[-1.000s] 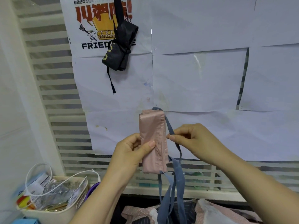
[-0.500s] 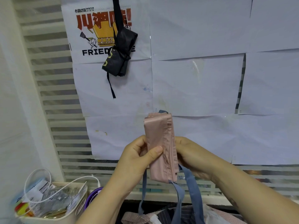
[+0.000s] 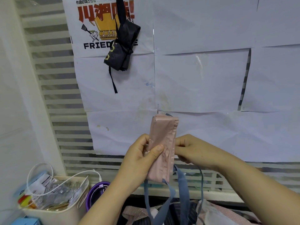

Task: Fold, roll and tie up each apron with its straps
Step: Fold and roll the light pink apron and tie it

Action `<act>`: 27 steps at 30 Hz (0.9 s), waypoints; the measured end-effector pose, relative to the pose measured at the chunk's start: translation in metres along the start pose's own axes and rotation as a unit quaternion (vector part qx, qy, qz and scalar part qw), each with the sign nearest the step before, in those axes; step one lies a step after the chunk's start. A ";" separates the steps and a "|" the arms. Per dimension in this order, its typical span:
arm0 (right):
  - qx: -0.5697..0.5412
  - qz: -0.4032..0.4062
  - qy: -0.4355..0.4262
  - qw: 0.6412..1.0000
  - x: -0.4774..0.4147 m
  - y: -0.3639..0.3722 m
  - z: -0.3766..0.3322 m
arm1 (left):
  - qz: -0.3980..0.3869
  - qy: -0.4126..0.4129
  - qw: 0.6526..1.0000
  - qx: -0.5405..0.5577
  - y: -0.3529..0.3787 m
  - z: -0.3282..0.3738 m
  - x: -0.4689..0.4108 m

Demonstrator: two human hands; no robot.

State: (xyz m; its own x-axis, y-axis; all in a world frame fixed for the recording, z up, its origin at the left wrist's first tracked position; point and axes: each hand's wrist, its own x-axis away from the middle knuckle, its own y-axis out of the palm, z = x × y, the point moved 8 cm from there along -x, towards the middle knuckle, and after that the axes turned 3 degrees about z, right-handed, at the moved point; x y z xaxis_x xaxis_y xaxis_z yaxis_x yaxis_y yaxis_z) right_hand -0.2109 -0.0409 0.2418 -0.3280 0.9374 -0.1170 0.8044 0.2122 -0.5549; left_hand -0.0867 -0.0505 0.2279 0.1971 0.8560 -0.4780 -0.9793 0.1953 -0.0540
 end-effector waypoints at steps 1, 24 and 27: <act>-0.012 0.002 0.004 1.000 0.001 -0.003 0.001 | 0.008 -0.001 1.000 -0.009 -0.003 -0.002 -0.001; -0.149 0.086 0.298 0.939 0.030 0.077 0.191 | -0.239 -0.038 0.774 -0.586 0.033 -0.140 0.099; -0.058 0.014 0.351 0.934 0.049 0.110 0.232 | -0.279 -0.055 0.788 -0.546 0.032 -0.155 0.129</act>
State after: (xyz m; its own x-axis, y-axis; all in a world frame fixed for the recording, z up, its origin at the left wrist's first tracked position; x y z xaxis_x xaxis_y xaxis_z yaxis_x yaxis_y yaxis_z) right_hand -0.2537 -0.0355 -0.0159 0.0668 0.8843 0.4621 0.8693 0.1757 -0.4620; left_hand -0.1002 -0.0078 0.0285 0.5556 0.8306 -0.0376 -0.1833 0.0782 -0.9799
